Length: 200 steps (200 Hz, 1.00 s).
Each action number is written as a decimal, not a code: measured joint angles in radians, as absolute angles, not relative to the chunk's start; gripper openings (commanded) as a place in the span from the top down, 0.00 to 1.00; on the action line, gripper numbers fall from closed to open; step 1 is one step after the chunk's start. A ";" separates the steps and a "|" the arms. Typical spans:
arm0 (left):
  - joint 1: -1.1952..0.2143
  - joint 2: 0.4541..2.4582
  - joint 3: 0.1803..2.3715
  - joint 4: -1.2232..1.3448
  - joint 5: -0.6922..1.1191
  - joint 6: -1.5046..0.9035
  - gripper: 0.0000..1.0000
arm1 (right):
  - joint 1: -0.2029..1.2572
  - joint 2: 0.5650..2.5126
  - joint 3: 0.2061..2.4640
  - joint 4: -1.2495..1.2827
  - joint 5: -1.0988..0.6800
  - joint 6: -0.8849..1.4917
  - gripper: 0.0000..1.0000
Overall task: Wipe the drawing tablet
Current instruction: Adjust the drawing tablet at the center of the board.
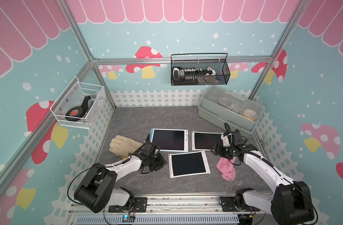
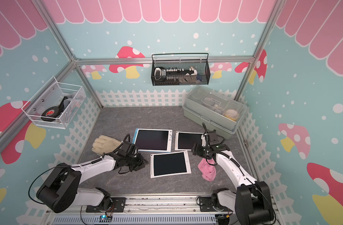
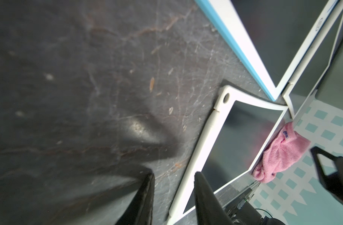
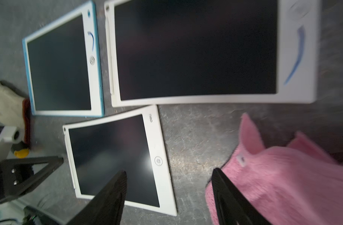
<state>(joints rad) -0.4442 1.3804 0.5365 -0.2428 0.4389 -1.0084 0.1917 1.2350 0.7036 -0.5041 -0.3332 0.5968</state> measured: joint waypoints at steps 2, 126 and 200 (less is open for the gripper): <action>-0.444 1.382 0.536 -0.240 0.442 -1.010 0.65 | 0.192 1.242 0.699 -0.501 -0.346 0.596 0.30; -0.466 1.442 0.510 -0.081 0.501 -1.082 0.71 | 0.190 1.573 0.710 -0.320 -0.704 0.515 0.38; -0.467 1.475 0.526 -0.070 0.501 -1.066 0.77 | 0.184 1.541 0.639 -0.234 -0.836 0.584 0.51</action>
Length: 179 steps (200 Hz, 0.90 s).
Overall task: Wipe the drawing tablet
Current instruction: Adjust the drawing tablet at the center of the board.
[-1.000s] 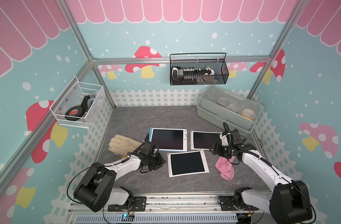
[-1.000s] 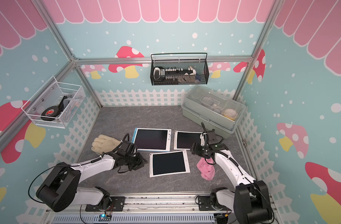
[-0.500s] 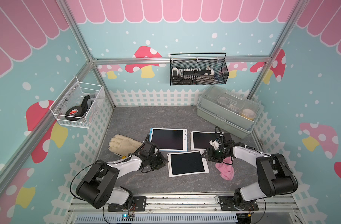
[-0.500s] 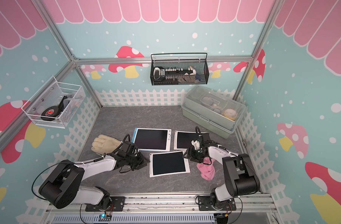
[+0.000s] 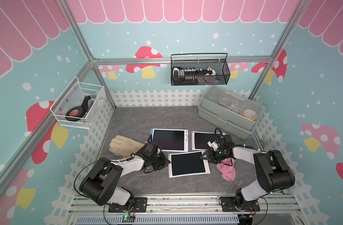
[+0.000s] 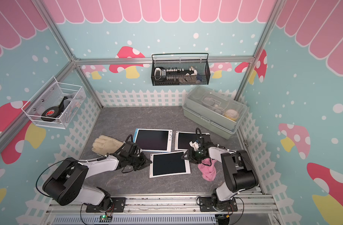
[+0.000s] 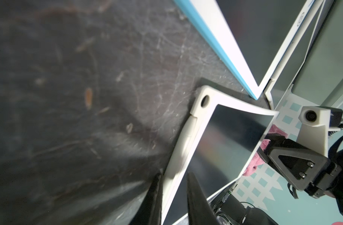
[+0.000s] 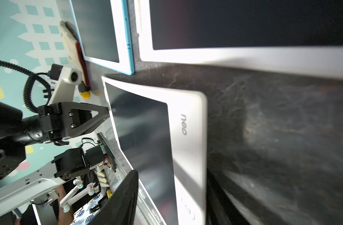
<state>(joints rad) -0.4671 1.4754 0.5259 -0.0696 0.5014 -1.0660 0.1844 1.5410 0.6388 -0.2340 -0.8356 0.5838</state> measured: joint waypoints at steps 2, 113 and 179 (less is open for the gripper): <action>-0.467 1.477 0.527 -0.068 0.502 -1.066 0.77 | 0.184 1.535 0.635 -0.231 -0.839 0.588 0.51; -0.472 1.520 0.557 -0.039 0.502 -1.062 0.77 | 0.245 1.380 0.617 -0.109 -0.952 0.801 0.71; -0.488 1.483 0.605 -0.161 0.447 -1.073 0.57 | 0.329 1.381 0.688 -0.218 -0.904 0.742 1.00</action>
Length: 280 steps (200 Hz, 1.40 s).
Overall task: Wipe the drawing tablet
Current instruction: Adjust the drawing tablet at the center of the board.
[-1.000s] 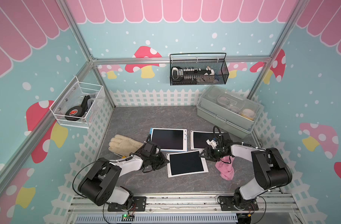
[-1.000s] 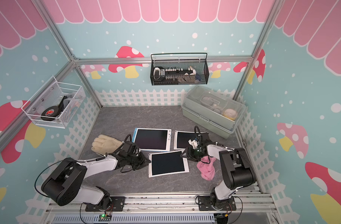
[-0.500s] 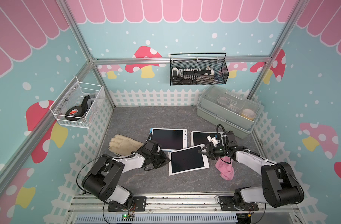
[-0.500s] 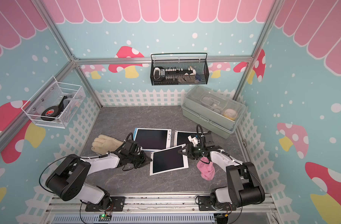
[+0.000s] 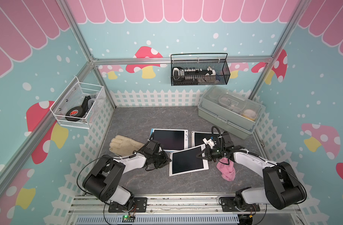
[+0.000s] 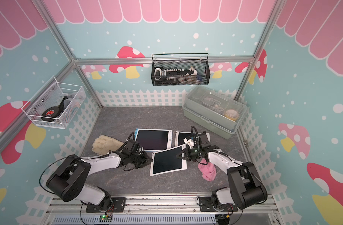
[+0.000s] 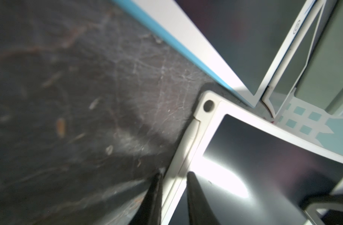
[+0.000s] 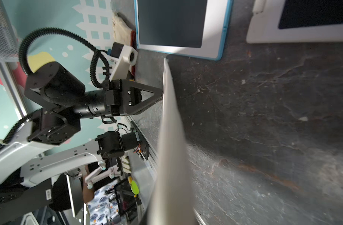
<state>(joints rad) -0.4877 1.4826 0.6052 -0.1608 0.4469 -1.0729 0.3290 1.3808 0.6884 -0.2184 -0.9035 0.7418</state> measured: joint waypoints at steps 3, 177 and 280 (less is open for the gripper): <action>-0.488 1.470 0.614 -0.186 0.440 -1.066 0.54 | 0.336 1.379 0.702 -0.233 -0.899 0.728 1.00; -0.440 1.411 1.248 -0.586 0.411 -1.607 0.16 | 0.709 1.073 0.929 -0.262 -0.184 -0.015 1.00; -0.452 1.412 1.222 -0.556 0.439 -1.650 0.51 | 0.989 1.138 0.929 -0.163 0.190 -0.388 1.00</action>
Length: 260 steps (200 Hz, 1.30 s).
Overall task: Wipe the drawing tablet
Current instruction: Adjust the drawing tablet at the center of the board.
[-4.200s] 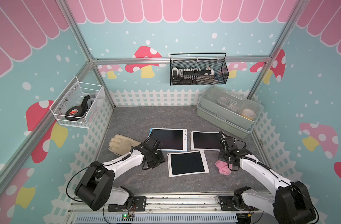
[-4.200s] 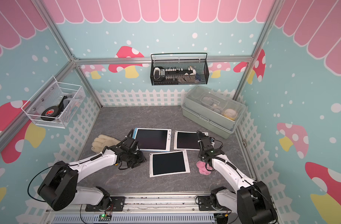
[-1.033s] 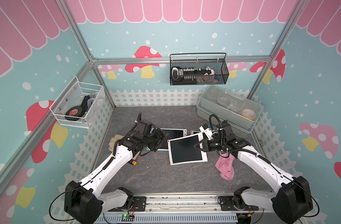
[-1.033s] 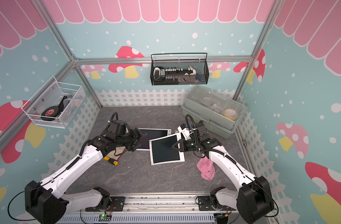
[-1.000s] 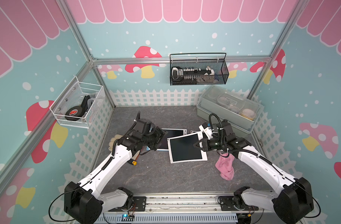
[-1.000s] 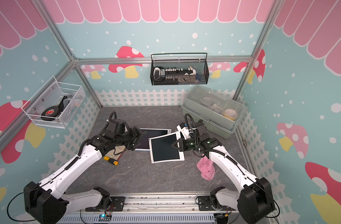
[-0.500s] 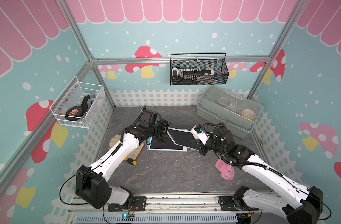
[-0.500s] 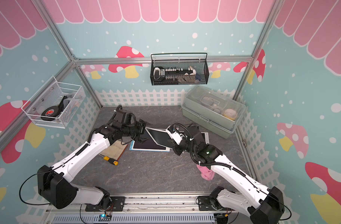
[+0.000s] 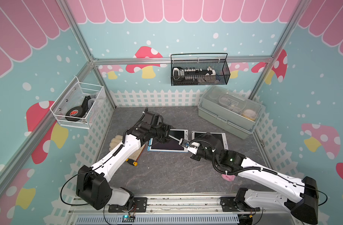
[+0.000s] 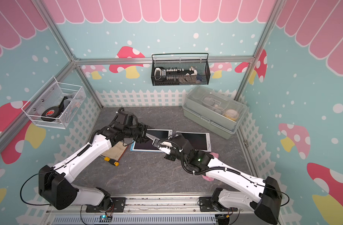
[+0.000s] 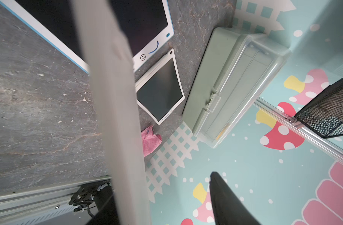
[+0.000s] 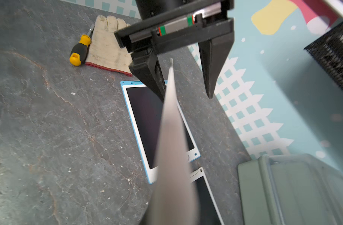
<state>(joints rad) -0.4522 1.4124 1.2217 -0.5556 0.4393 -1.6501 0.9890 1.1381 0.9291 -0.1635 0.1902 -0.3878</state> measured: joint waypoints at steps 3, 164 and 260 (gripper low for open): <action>-0.452 1.412 1.222 -0.556 0.439 -1.650 0.52 | 0.996 1.143 0.929 -0.155 0.205 -0.400 1.00; -0.282 1.406 1.131 -0.036 0.404 -1.666 1.00 | 0.841 0.982 1.132 -0.147 0.402 0.012 0.04; -0.345 1.441 1.023 0.422 0.292 -1.616 1.00 | 0.633 1.224 0.881 0.308 -0.035 1.365 0.24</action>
<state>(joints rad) -0.3447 1.4406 1.0229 0.4217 0.2920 -1.6157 0.6334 1.2243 0.8810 0.3084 -0.0345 1.3647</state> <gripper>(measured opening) 0.048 0.782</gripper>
